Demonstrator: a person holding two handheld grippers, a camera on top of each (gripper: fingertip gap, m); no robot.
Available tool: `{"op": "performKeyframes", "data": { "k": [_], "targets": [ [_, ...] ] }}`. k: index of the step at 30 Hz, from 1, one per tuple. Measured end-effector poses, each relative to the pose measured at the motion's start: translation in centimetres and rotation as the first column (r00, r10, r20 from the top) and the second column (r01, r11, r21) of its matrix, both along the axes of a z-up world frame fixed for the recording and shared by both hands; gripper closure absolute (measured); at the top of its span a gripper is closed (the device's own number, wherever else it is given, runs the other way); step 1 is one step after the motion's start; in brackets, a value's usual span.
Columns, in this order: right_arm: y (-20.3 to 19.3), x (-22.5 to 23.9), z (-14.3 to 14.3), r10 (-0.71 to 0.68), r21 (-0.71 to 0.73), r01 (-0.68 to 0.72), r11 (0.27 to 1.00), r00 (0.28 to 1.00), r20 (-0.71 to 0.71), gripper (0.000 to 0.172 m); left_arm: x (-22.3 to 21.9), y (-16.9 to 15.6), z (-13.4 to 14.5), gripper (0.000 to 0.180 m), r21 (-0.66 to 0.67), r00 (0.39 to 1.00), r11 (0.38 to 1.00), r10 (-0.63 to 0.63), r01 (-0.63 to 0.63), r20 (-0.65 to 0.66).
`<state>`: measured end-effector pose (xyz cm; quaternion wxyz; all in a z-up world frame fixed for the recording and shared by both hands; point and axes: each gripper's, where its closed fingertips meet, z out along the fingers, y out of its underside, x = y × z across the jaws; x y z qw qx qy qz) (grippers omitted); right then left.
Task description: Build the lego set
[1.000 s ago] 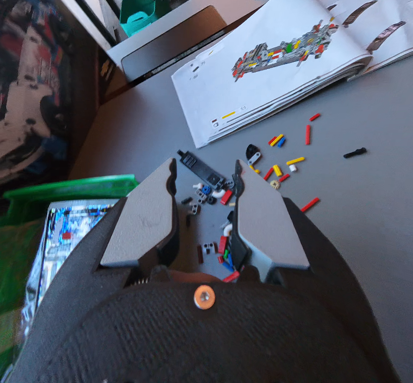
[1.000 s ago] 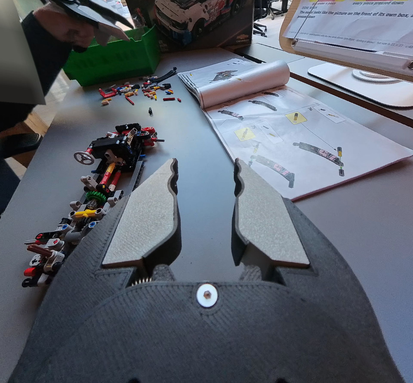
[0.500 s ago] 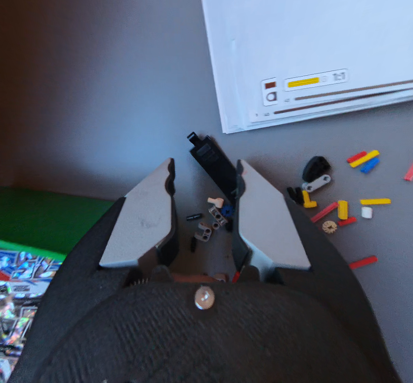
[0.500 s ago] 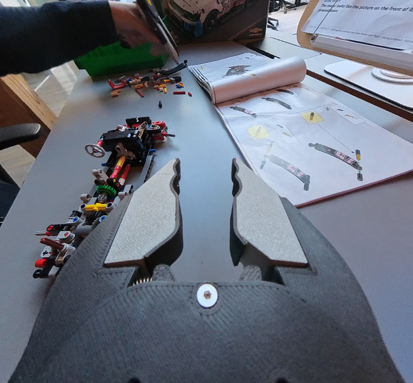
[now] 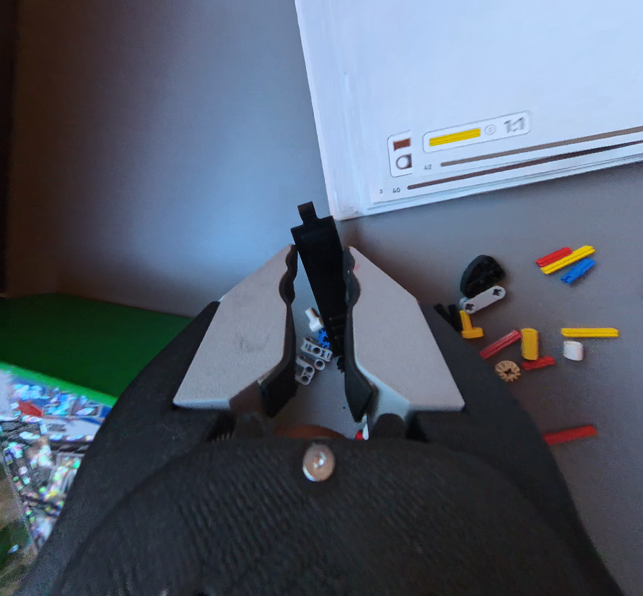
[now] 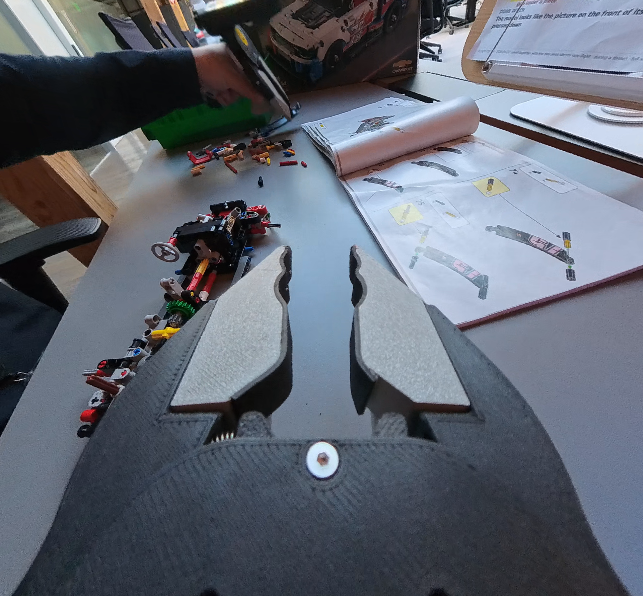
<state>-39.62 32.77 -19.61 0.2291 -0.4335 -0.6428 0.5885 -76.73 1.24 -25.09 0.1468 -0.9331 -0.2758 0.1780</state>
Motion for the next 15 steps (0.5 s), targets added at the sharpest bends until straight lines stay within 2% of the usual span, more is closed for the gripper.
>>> {"op": "performKeyframes", "data": {
  "k": [3,5,8,10,12,15],
  "targets": [
    [0.0,0.1,0.1,-0.001,0.006,0.001,1.000,1.000,-0.007,0.142,0.6,2.0,3.9,0.156,0.081,0.991,0.994,-0.063,0.073,-0.117],
    [0.1,0.1,0.4,-0.006,0.006,0.006,1.000,1.000,-0.017,0.142,2.6,4.5,6.7,0.157,0.154,0.979,0.975,-0.138,0.161,-0.148],
    [0.4,0.1,0.8,-0.015,-0.007,0.015,1.000,0.999,-0.034,0.142,9.1,10.6,10.0,0.157,0.266,0.926,0.887,-0.350,0.377,-0.144],
    [0.7,0.1,1.0,-0.024,-0.017,0.023,1.000,0.999,-0.042,0.142,14.7,14.7,10.8,0.157,0.250,0.826,0.787,-0.539,0.563,-0.164],
    [0.9,0.1,1.1,-0.033,-0.022,0.032,0.999,0.998,-0.049,0.142,20.1,18.5,10.6,0.157,0.171,0.686,0.664,-0.701,0.728,-0.194],
    [1.2,0.2,1.4,-0.043,-0.021,0.042,0.999,0.997,-0.059,0.142,27.5,23.9,9.0,0.157,0.071,0.466,0.462,-0.864,0.884,-0.192]
  ]
}}
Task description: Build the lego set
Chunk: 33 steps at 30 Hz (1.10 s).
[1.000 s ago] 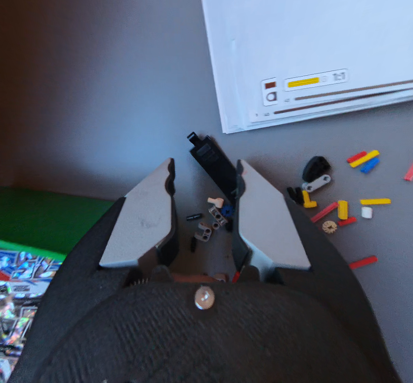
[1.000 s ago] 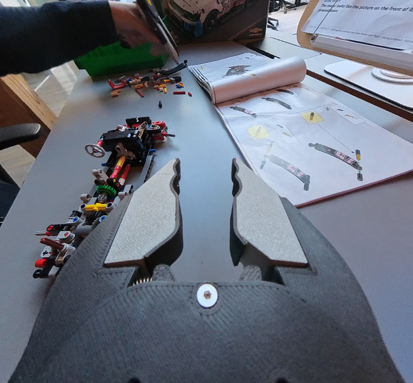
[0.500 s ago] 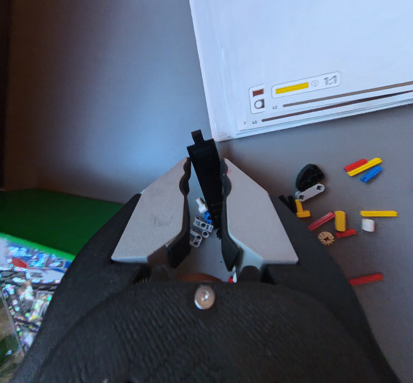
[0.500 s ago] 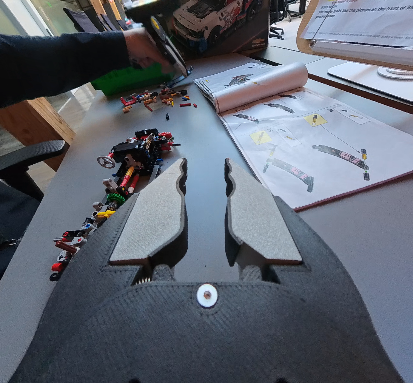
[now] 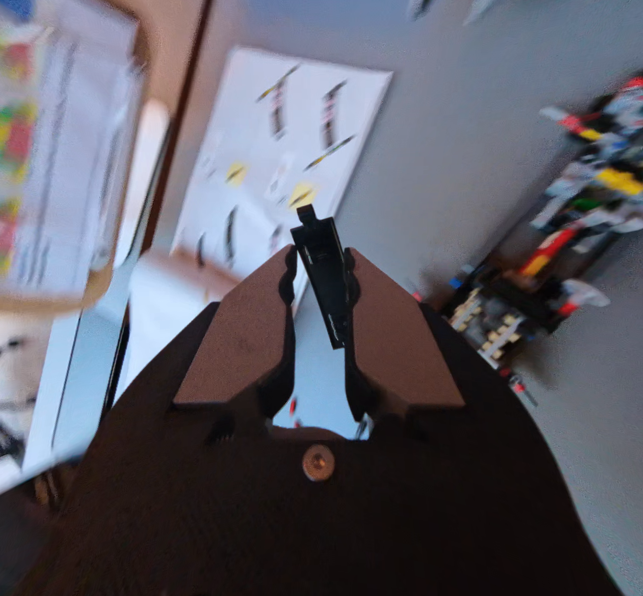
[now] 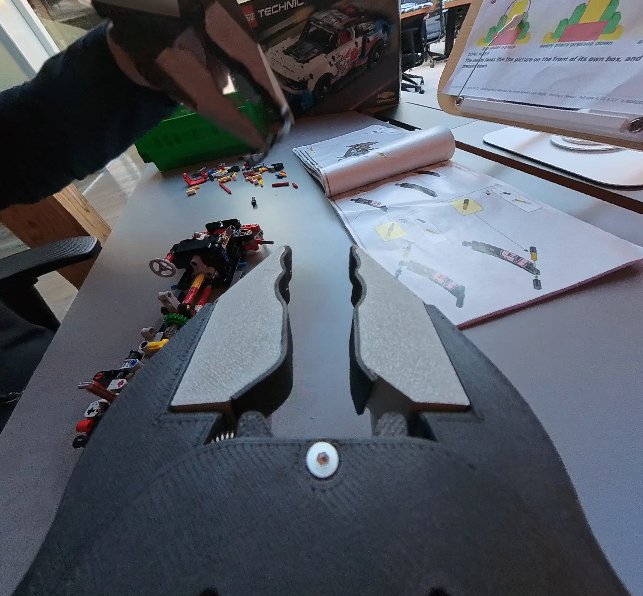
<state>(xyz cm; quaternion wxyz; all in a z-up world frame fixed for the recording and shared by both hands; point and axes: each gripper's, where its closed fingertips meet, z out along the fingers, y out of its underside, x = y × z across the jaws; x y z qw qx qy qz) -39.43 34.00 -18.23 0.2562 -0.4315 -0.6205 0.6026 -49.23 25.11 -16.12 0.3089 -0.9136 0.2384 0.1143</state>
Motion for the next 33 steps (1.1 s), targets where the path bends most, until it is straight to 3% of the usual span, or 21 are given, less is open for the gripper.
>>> {"op": "performKeyframes", "data": {
  "k": [3,6,7,9,13,17,21,23,25,29,33],
  "targets": [
    [0.4,0.3,0.4,-0.015,0.017,0.016,1.000,1.000,-0.024,0.141,6.3,3.5,-3.9,0.156,-0.107,0.970,0.965,-0.242,0.240,-0.012],
    [1.0,0.6,0.8,-0.038,0.028,0.039,0.999,0.998,-0.040,0.142,9.7,5.0,-8.2,0.160,-0.221,0.934,0.910,-0.356,0.352,0.024],
    [1.3,0.7,0.7,-0.045,0.027,0.046,0.999,0.998,-0.037,0.141,10.1,5.3,-9.0,0.152,-0.239,0.930,0.900,-0.366,0.365,0.039],
    [1.6,0.8,0.5,-0.047,0.013,0.047,0.999,0.999,-0.020,0.141,10.2,5.6,-9.0,0.141,-0.230,0.936,0.908,-0.343,0.351,0.079],
    [0.8,0.9,-0.8,0.027,-0.013,-0.026,1.000,0.998,0.064,0.140,7.7,4.0,-6.2,0.131,-0.146,0.956,0.950,-0.258,0.277,0.137],
    [-0.6,0.8,-2.5,0.079,0.054,-0.087,0.995,0.986,0.144,0.138,2.8,-1.1,-5.5,0.129,-0.111,0.987,0.989,-0.085,0.101,0.137],
    [-1.9,0.9,-3.3,0.120,0.097,-0.139,0.986,0.977,0.176,0.137,-0.1,-7.5,-8.4,0.121,-0.162,0.977,0.986,0.076,-0.044,0.197],
    [-2.0,0.9,-3.7,0.123,0.114,-0.146,0.983,0.974,0.189,0.137,0.4,-9.2,-8.2,0.123,-0.100,0.940,0.992,0.106,-0.077,0.324],
    [-2.0,0.9,-3.8,0.122,0.114,-0.146,0.983,0.973,0.197,0.137,0.1,-10.8,-7.9,0.118,-0.059,0.917,0.989,0.147,-0.135,0.371],
    [-1.6,0.8,-3.5,0.115,0.084,-0.132,0.988,0.976,0.184,0.137,-0.7,-13.2,-6.6,0.117,0.012,0.931,0.982,0.173,-0.186,0.322],
    [-1.4,0.8,-3.2,0.114,0.060,-0.126,0.990,0.978,0.173,0.137,1.1,-15.6,-6.4,0.102,-0.025,0.929,0.982,0.183,-0.185,0.323]
  ]
}}
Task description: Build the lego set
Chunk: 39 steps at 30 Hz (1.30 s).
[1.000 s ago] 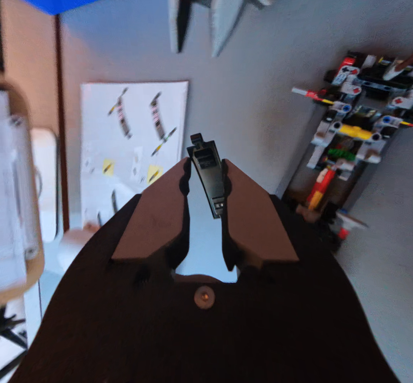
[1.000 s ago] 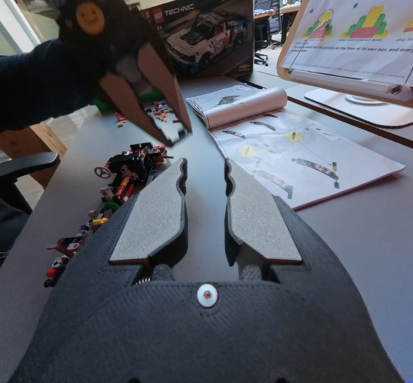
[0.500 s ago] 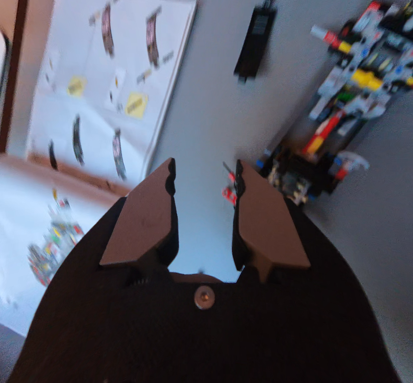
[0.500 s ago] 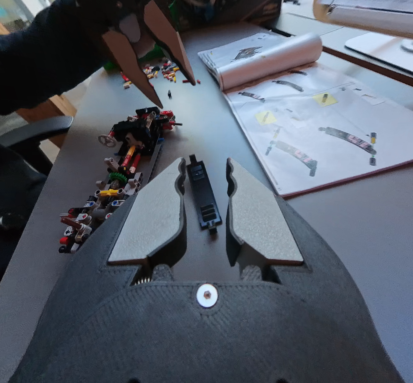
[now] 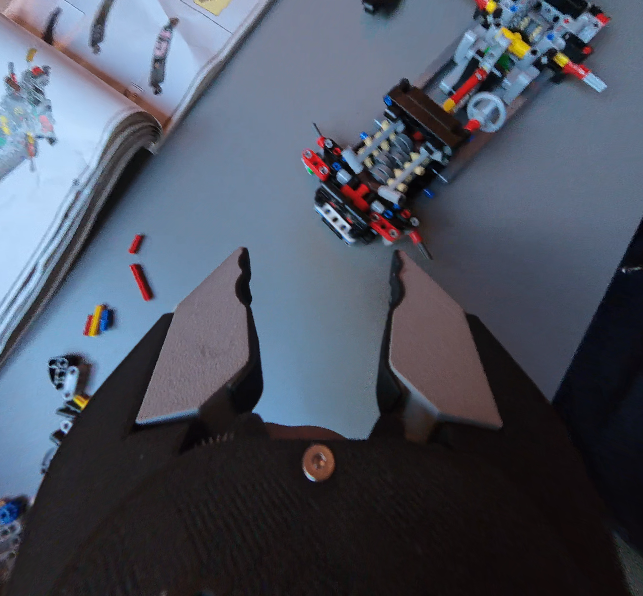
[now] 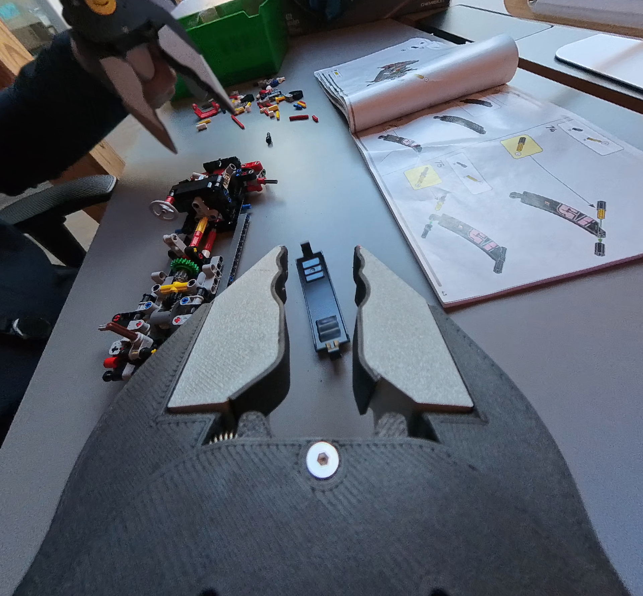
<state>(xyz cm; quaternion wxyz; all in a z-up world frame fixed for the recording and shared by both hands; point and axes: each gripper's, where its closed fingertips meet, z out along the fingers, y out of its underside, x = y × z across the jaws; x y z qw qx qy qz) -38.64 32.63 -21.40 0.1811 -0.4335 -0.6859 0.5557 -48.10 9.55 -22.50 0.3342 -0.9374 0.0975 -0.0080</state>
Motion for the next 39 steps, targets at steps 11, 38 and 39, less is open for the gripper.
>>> {"op": "performKeyframes", "data": {
  "k": [11,38,39],
  "targets": [
    [-0.4,0.1,-0.3,0.006,0.027,-0.006,1.000,1.000,0.002,0.137,2.7,-0.3,-4.5,0.089,-0.055,0.994,0.995,0.084,-0.088,-0.073],
    [0.9,0.1,0.3,-0.029,-0.005,0.029,1.000,0.999,-0.026,0.136,-5.9,12.2,2.7,0.110,0.471,0.991,0.873,0.103,-0.129,0.080],
    [0.9,0.1,0.3,-0.031,-0.008,0.030,1.000,0.999,-0.026,0.136,-5.7,12.5,2.3,0.112,0.475,0.991,0.871,0.094,-0.128,0.095]
  ]
}}
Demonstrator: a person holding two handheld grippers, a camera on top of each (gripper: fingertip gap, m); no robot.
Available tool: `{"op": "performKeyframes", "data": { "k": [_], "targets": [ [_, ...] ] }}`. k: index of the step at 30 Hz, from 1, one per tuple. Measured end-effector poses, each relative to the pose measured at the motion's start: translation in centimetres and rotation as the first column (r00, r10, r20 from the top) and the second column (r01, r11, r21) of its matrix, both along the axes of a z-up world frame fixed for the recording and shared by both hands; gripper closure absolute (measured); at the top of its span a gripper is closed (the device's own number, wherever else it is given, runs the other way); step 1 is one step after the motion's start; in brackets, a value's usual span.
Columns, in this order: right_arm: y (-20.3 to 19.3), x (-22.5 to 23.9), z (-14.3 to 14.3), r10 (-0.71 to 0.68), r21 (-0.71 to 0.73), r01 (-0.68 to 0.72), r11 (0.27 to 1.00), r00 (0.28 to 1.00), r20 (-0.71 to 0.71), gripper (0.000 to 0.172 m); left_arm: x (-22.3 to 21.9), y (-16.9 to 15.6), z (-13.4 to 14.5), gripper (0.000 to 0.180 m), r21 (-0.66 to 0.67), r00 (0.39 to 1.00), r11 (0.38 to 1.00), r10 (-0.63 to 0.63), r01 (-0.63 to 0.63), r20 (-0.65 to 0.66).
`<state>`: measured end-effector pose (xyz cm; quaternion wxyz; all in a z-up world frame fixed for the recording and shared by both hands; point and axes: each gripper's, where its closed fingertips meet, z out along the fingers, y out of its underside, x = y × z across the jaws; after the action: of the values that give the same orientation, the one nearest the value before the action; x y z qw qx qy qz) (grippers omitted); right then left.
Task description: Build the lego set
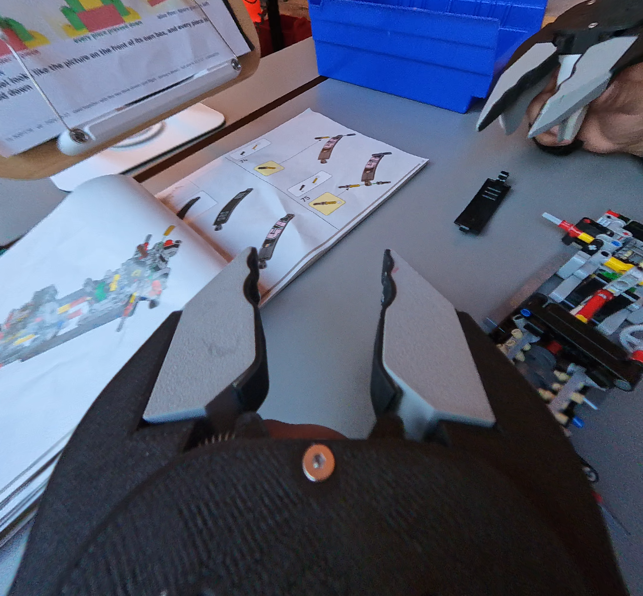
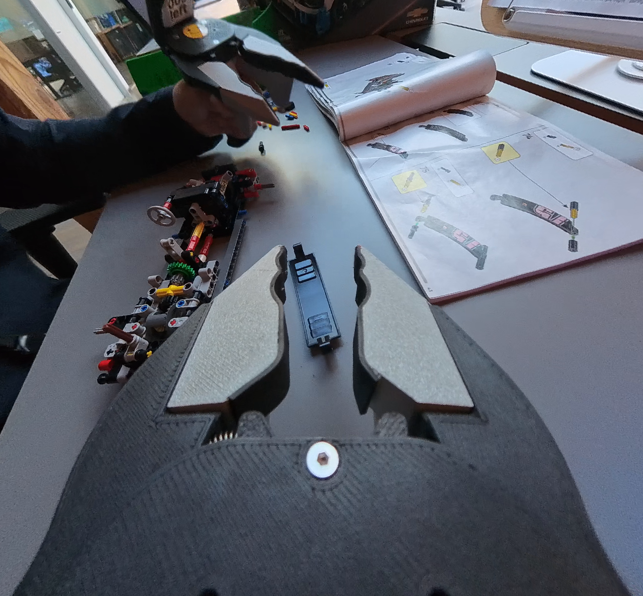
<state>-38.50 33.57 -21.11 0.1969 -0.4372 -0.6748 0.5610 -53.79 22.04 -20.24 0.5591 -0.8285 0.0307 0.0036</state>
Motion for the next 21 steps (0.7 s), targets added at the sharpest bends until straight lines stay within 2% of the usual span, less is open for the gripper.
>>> {"op": "performKeyframes", "data": {
  "k": [3,8,12,16,21],
  "targets": [
    [0.2,-0.1,0.0,0.001,0.003,-0.001,1.000,1.000,-0.001,0.136,0.2,0.2,-1.5,0.114,-0.050,1.000,0.999,-0.006,0.006,0.003],
    [0.2,-0.3,-0.1,0.016,0.002,-0.016,1.000,1.000,0.004,0.135,-1.4,-0.7,-2.1,0.117,-0.077,0.994,0.993,0.085,-0.090,-0.063],
    [0.6,-0.4,0.3,0.015,-0.045,-0.015,0.999,1.000,-0.001,0.133,-1.4,-0.9,-3.4,0.121,-0.143,0.993,0.985,0.109,-0.101,0.048],
    [1.0,-0.3,0.8,0.011,-0.089,-0.013,0.996,1.000,-0.021,0.133,-1.6,-1.1,-3.6,0.123,-0.155,0.991,0.982,0.120,-0.110,0.057],
    [0.6,-0.2,0.7,0.021,-0.068,-0.022,0.997,1.000,-0.017,0.133,-1.0,-1.0,-4.0,0.123,-0.182,0.994,0.979,0.102,-0.092,0.049]
  ]
}}
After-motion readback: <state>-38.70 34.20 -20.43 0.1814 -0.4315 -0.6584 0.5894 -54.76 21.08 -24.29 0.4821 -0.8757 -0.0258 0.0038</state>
